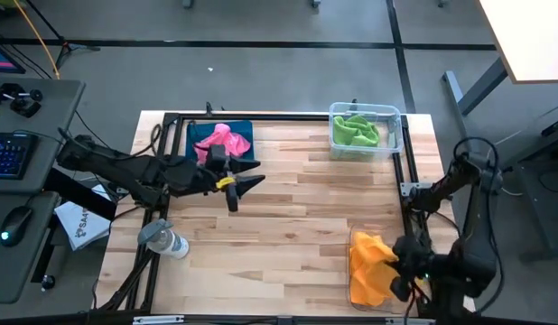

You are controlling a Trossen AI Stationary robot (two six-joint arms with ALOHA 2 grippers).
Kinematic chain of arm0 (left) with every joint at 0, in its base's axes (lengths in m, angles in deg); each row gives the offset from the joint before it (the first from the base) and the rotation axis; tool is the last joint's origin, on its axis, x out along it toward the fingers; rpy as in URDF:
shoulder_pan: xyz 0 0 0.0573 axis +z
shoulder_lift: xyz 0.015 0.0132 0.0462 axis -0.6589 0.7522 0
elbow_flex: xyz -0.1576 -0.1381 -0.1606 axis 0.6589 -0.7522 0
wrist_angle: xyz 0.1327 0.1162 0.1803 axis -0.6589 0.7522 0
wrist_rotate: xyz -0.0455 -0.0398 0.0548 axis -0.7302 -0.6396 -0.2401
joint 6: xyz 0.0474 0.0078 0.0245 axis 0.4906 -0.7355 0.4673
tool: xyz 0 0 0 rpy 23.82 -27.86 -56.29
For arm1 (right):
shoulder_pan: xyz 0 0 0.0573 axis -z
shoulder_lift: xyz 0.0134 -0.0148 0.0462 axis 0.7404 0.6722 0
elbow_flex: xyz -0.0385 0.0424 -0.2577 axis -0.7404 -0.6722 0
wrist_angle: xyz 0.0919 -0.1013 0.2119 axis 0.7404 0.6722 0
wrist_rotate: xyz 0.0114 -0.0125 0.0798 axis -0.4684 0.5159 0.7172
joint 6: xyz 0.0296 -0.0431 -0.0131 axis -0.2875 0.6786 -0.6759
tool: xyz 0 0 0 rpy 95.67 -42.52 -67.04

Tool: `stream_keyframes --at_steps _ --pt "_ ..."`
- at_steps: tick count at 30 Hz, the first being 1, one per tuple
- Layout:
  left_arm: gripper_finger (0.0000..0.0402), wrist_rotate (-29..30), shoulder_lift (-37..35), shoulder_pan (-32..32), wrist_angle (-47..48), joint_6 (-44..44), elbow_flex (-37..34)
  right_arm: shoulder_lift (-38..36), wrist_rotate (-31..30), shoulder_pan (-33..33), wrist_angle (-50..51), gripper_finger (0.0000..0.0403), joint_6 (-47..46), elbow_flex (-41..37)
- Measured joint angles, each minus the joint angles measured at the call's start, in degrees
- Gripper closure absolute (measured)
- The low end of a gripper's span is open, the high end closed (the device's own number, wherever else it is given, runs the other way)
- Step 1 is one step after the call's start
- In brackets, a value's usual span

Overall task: Sort microfiber towel by color & place in baskets
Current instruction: Put the orange towel into the bottom transparent bin

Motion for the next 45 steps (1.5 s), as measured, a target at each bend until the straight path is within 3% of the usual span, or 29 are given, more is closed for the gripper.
stream_keyframes --at_steps 2,8,17,21,26,31,34,39,45 --pt "0.0186 -0.62 -0.84 0.0 -1.92 1.16 0.0 0.7 3.39 -1.25 -0.17 0.0403 -3.24 -0.02" --pt "0.0186 -2.49 -2.56 0.0 -7.87 4.94 0.02 -0.45 1.2 -2.36 -0.48 0.0403 -9.27 -0.04" --pt "0.0186 -5.33 -2.86 -0.02 -11.2 6.19 0.04 -1.37 -2.59 6.29 -1.89 0.0403 5.52 -0.74" --pt "0.0186 -5.34 -2.88 -0.04 -11.3 5.81 0.04 -7.45 -2.14 6.6 -16.64 0.0403 7.31 -12.2" --pt "0.0186 -6.29 -3.1 -0.02 -11.42 5.79 0.04 -20.74 6.62 5.3 -32.24 0.0403 7.26 -29.92" --pt "0.0186 -6.22 -3.23 -0.03 -11.32 5.79 0.04 -33.79 7.51 6.7 -38.71 0.0403 9.65 -39.48" --pt "0.0186 -6.18 -3.3 -0.04 -11.45 5.85 0.04 -38.66 13.66 9.3 -47.69 0.0403 12.9 -46.27" --pt "0.0186 -4.37 -3.27 -0.04 -11.41 6.16 0.04 -37.86 25.15 14.63 -63.44 0.0403 18.61 -54.65" --pt "0.0186 -1.41 -3.27 0.04 -11.4 6.41 0.04 -30.48 35.95 20.67 -63.36 0.0403 31.77 -51.99"
